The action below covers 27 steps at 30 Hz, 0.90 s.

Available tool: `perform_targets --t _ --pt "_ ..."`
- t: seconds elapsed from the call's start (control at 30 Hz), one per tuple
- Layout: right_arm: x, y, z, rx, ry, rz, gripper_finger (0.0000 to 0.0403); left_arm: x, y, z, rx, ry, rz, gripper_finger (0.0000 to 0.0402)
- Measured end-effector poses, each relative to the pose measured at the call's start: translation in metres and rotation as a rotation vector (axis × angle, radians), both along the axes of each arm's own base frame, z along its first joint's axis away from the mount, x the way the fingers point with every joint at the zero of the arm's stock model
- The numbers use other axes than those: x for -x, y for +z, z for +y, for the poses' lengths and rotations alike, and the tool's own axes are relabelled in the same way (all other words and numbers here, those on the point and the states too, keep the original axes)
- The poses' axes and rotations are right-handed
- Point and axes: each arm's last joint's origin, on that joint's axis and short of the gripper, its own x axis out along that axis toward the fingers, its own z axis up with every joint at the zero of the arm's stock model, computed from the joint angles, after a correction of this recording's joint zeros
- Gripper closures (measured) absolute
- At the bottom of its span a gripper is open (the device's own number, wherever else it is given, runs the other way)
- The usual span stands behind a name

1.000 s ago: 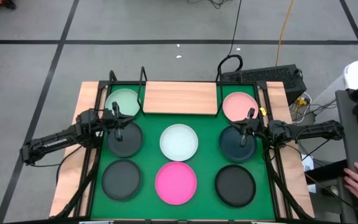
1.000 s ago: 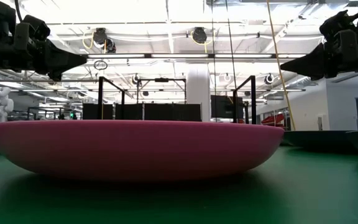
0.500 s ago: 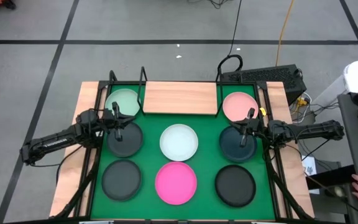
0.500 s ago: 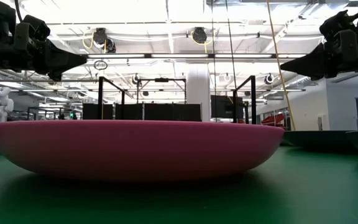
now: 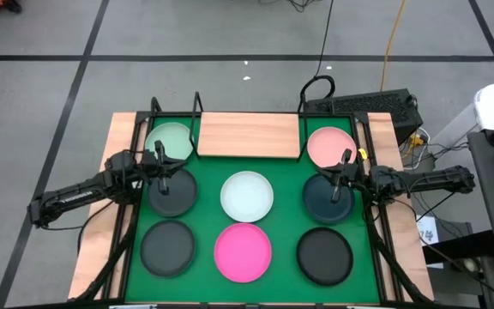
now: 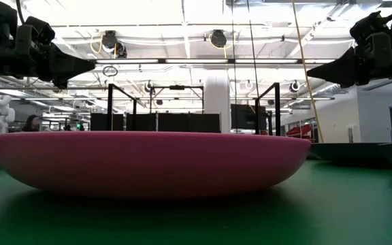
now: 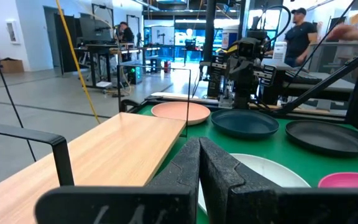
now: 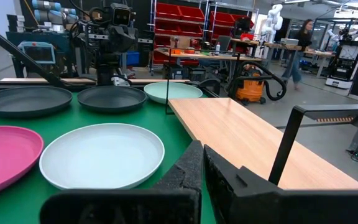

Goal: Place and stack plates onto a shelf
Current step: Put the white plate on the shelf

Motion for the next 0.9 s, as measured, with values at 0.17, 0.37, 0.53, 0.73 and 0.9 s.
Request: perform_targets --t 0.17,0.37,0.53,0.73,0.9 --pt "0.0 0.0 0.0 0.0 0.0 0.0 0.0403 0.0 0.0 0.0 0.0 0.0 0.0 0.0392" --pt "0.0 0.0 0.0 0.0 0.0 0.0 0.0403 0.0 0.0 0.0 0.0 0.0 0.0 0.0392" --pt "0.0 0.0 0.0 0.0 0.0 0.0 0.0403 0.0 0.0 0.0 0.0 0.0 0.0 0.0392" --pt "0.0 0.0 0.0 0.0 0.0 0.0 0.0403 0.0 0.0 0.0 0.0 0.0 0.0 0.0392" --pt "-0.0001 0.0039 0.0 -0.004 0.002 -0.041 0.0403 0.0 0.0 0.0 0.0 0.0 0.0 0.0392"
